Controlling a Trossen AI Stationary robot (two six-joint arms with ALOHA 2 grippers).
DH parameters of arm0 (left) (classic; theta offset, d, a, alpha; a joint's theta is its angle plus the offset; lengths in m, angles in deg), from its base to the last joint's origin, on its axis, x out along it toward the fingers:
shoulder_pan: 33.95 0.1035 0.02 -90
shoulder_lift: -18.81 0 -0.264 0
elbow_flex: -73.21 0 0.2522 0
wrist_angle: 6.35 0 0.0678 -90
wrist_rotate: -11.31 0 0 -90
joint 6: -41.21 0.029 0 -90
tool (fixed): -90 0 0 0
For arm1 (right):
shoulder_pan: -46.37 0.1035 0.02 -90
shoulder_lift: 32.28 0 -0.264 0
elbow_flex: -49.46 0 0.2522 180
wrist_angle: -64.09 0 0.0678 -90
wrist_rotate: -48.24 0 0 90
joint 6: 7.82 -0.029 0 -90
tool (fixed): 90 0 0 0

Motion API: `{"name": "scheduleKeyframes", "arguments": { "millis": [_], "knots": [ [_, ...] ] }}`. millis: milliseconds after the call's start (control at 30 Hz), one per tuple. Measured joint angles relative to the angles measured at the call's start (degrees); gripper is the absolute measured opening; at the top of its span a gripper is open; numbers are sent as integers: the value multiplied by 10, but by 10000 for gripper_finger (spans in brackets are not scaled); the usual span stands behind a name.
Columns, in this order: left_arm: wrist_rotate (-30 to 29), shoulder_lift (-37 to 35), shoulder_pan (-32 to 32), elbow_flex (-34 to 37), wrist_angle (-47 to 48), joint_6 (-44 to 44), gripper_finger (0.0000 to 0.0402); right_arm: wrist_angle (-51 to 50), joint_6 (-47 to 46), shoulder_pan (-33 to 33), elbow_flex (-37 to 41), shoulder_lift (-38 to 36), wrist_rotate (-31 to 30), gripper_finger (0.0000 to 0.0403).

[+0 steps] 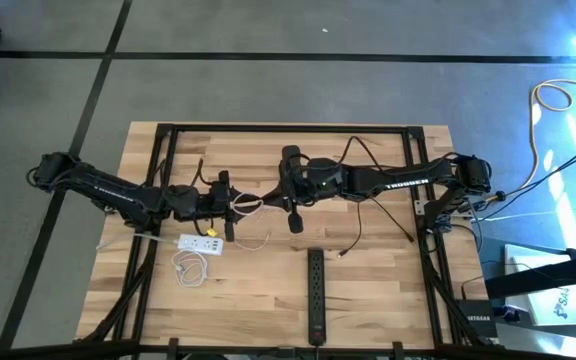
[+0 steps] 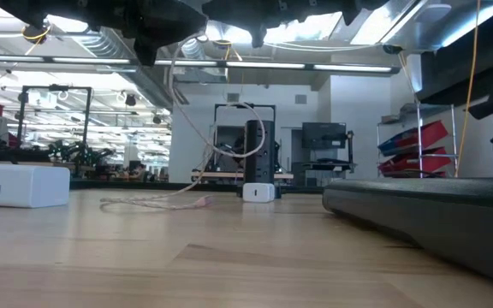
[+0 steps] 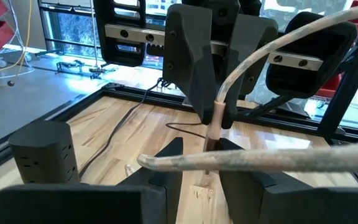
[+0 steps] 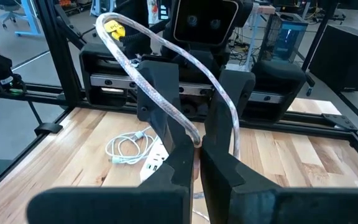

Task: Insert USB
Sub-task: Insert the pink USB cable into the white USB adapter

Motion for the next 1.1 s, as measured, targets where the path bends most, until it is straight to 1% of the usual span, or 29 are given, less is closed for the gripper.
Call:
{"name": "scheduleKeyframes", "arguments": {
  "millis": [267,500,567,1100],
  "knots": [
    [-6,0,0,0,-1,4,79,-3,-1,0,0,0,-4,1],
    [-5,0,0,0,-2,4,33,-1,-5,0,0,0,-9,1],
    [-4,0,0,0,-2,4,25,-1,-6,0,0,0,-9,1],
    [-4,0,0,0,-3,5,22,0,-18,0,0,0,-8,1]
  ]
}}
